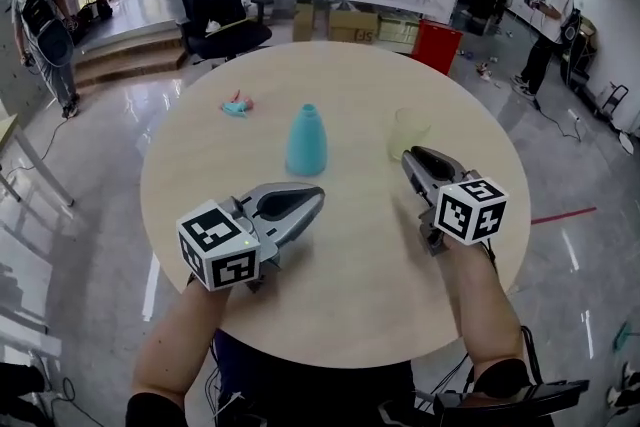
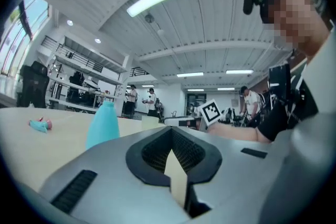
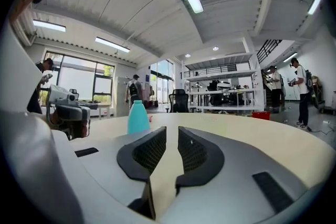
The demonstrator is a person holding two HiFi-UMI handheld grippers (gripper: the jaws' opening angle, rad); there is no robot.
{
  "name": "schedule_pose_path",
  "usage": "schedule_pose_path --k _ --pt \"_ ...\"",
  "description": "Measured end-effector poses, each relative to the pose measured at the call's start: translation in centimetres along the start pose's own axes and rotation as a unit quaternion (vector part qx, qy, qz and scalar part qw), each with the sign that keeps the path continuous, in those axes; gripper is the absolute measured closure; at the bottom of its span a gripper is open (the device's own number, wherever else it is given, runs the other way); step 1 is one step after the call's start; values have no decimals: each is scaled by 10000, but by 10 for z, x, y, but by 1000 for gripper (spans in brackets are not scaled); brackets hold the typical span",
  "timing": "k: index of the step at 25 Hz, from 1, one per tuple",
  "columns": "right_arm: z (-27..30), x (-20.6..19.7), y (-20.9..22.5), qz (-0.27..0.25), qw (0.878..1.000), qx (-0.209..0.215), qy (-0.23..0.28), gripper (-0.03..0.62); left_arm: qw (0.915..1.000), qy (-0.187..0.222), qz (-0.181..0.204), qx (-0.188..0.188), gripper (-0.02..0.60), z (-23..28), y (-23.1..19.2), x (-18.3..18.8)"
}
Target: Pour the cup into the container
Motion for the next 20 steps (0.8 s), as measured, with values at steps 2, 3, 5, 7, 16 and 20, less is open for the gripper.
schedule_pose_path --k 2,3,5,7,16,20 --pt "0 1 -7 -111 9999 25 52 541 9996 73 -20 277 588 -3 0 5" --pt "-1 2 -11 -127 9998 103 81 561 9987 -12 104 506 588 -4 -2 4" --pt "-3 3 -18 -35 9994 302 145 583 9957 -179 181 893 588 -5 -5 2" --pt "-2 3 -22 62 9988 456 155 586 9947 -126 -100 1020 588 -8 -5 2" --pt "7 -12 -3 145 9993 345 84 587 9899 39 -538 1311 588 -24 9 0" --pt "4 -15 -5 102 9982 575 110 587 9854 109 -259 1680 588 -41 34 -4"
Point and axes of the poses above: the fingertips, and each gripper's own axes: z forward along the fingers, y to its right, x out of its top, the point moved 2 cm from there along -z, backward along the fingers, and after that the axes turned 10 degrees about -y, right-handed, at the moved point
